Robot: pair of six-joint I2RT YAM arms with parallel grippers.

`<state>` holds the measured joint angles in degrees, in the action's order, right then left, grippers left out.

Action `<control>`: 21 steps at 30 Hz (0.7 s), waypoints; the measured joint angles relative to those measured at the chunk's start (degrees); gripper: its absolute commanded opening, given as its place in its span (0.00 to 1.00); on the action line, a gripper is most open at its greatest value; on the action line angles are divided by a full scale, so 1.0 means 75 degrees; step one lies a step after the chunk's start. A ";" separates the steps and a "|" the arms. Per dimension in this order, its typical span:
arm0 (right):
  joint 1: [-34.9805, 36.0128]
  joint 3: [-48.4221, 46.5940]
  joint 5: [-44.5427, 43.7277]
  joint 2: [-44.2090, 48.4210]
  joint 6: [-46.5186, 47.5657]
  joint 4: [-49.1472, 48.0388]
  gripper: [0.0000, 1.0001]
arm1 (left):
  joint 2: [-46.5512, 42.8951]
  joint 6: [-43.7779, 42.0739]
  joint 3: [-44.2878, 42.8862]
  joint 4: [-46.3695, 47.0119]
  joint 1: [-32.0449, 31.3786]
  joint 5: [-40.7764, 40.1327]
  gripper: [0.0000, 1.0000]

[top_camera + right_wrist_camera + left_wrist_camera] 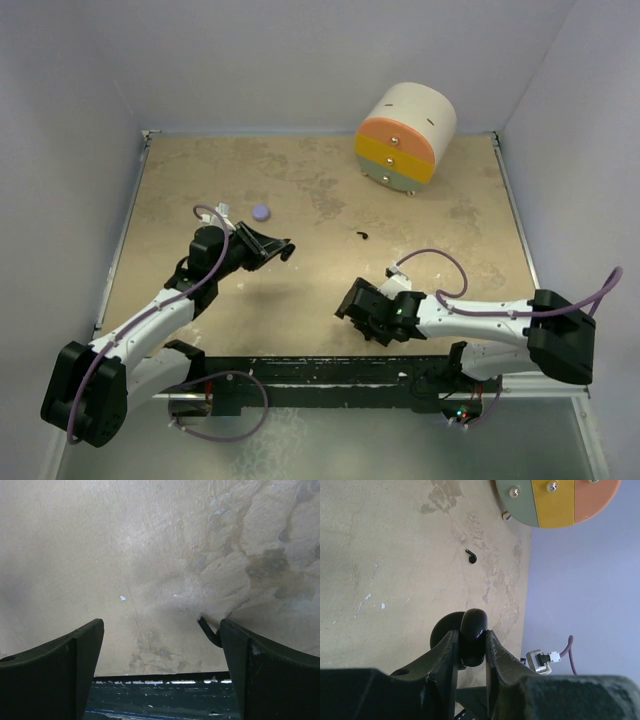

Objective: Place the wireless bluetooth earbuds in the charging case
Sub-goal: Pick up the earbud from the center of the board.

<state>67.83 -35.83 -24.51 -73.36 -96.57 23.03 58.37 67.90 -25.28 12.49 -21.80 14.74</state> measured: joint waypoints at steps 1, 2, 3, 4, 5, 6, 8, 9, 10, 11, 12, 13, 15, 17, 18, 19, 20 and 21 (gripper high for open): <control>0.0000 0.0012 -0.0023 0.0125 -0.0058 0.0178 1.00 | 0.0000 0.0000 0.0000 0.0003 0.0000 0.0000 0.00; 0.0000 0.0012 -0.0052 0.0213 -0.0082 0.0268 1.00 | 0.0000 0.0000 0.0000 0.0009 0.0000 0.0000 0.00; 0.0000 0.0012 -0.0079 0.0335 -0.0108 0.0361 1.00 | 0.0000 0.0000 0.0000 0.0015 0.0000 0.0003 0.00; 0.0000 0.0012 -0.0119 0.0460 -0.0117 0.0440 1.00 | 0.0003 0.0000 0.0000 0.0017 0.0000 0.0000 0.00; 0.0000 0.0012 -0.0175 0.0589 -0.0128 0.0530 1.00 | 0.0003 0.0000 0.0000 0.0023 0.0000 0.0003 0.00; 0.0000 0.0012 -0.0204 0.0667 -0.0131 0.0589 1.00 | 0.0003 0.0000 0.0000 0.0026 0.0000 0.0003 0.00; 0.0000 0.0003 -0.0233 0.0755 -0.0134 0.0726 1.00 | 0.0003 0.0000 0.0000 0.0029 0.0000 0.0003 0.00; 0.0000 -0.0015 -0.0227 0.0740 -0.0134 0.0793 1.00 | 0.0003 0.0000 0.0000 0.0032 0.0000 0.0003 0.00; 0.0000 -0.0029 -0.0224 0.0723 -0.0131 0.0848 1.00 | 0.0003 0.0003 0.0000 0.0035 0.0000 0.0003 0.00; 0.0000 -0.0055 -0.0207 0.0697 -0.0131 0.0930 1.00 | 0.0003 0.0003 0.0000 0.0035 0.0000 0.0003 0.00; 0.0000 -0.0087 -0.0192 0.0664 -0.0125 0.0985 1.00 | 0.0003 0.0000 0.0000 0.0035 0.0000 0.0000 0.00; 0.0000 -0.0122 -0.0181 0.0627 -0.0125 0.1026 1.00 | 0.0003 0.0003 0.0000 0.0035 0.0000 0.0003 0.00; 0.0012 -0.0207 -0.0154 0.0519 -0.0117 0.1078 1.00 | 0.0003 0.0003 0.0003 0.0035 0.0000 0.0003 0.00; 0.0023 -0.0277 -0.0119 0.0408 -0.0102 0.1087 1.00 | 0.0003 0.0003 0.0003 0.0038 0.0000 0.0006 0.00; 0.0029 -0.0312 -0.0105 0.0338 -0.0099 0.1093 1.00 | 0.0003 0.0003 0.0003 0.0038 0.0000 0.0006 0.00; 0.0035 -0.0353 -0.0076 0.0254 -0.0096 0.1096 1.00 | 0.0000 0.0003 0.0006 0.0038 0.0000 0.0006 0.00; 0.0041 -0.0385 -0.0041 0.0163 -0.0096 0.1099 1.00 | 0.0000 0.0003 0.0006 0.0038 0.0000 0.0009 0.00; 0.0044 -0.0411 -0.0006 0.0073 -0.0093 0.1105 1.00 | 0.0000 0.0003 0.0009 0.0038 0.0000 0.0009 0.00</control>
<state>68.16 -38.92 -24.56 -72.82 -97.27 31.31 58.37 67.92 -25.21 12.78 -21.80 14.81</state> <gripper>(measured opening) 0.997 0.224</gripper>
